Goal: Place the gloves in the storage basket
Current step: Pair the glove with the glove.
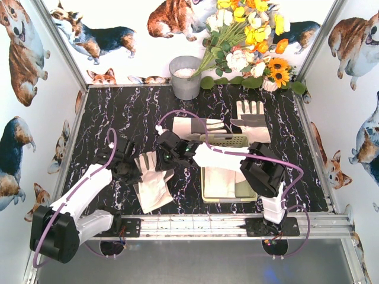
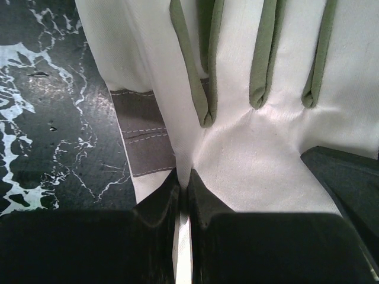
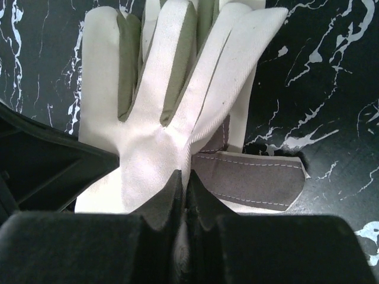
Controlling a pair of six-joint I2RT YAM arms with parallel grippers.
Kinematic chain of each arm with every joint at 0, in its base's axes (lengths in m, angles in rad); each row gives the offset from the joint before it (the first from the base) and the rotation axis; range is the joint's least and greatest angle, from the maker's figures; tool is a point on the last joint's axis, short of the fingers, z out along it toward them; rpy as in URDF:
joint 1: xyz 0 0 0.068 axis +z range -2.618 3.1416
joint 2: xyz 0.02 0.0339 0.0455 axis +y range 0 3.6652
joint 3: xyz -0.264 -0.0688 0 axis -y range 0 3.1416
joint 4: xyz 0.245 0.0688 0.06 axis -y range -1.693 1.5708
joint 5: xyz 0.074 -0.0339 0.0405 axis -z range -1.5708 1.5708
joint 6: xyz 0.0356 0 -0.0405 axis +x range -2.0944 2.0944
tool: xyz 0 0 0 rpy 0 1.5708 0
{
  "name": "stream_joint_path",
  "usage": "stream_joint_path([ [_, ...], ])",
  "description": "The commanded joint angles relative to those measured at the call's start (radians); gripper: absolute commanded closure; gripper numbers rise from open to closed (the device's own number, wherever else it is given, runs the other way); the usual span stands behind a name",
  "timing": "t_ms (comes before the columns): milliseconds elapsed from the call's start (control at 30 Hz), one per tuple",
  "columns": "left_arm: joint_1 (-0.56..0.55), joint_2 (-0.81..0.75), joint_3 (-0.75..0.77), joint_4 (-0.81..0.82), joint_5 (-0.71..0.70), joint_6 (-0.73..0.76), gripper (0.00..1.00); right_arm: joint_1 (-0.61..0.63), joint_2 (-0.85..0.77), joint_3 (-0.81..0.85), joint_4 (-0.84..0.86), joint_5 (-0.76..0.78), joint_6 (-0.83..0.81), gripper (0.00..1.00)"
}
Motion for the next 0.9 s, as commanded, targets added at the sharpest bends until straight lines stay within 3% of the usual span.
stream_joint_path([
  [0,0.005,0.011,0.016,-0.119,-0.149,0.013,1.0,-0.017,-0.001,0.062,0.014,0.041,-0.039,1.0],
  [533,0.004,-0.1,0.033,-0.208,-0.185,-0.015,1.0,-0.014,-0.021,0.051,0.052,0.074,-0.091,1.0],
  [867,0.005,-0.037,0.023,-0.188,-0.188,-0.011,1.0,-0.015,0.028,0.081,0.037,0.073,-0.129,1.0],
])
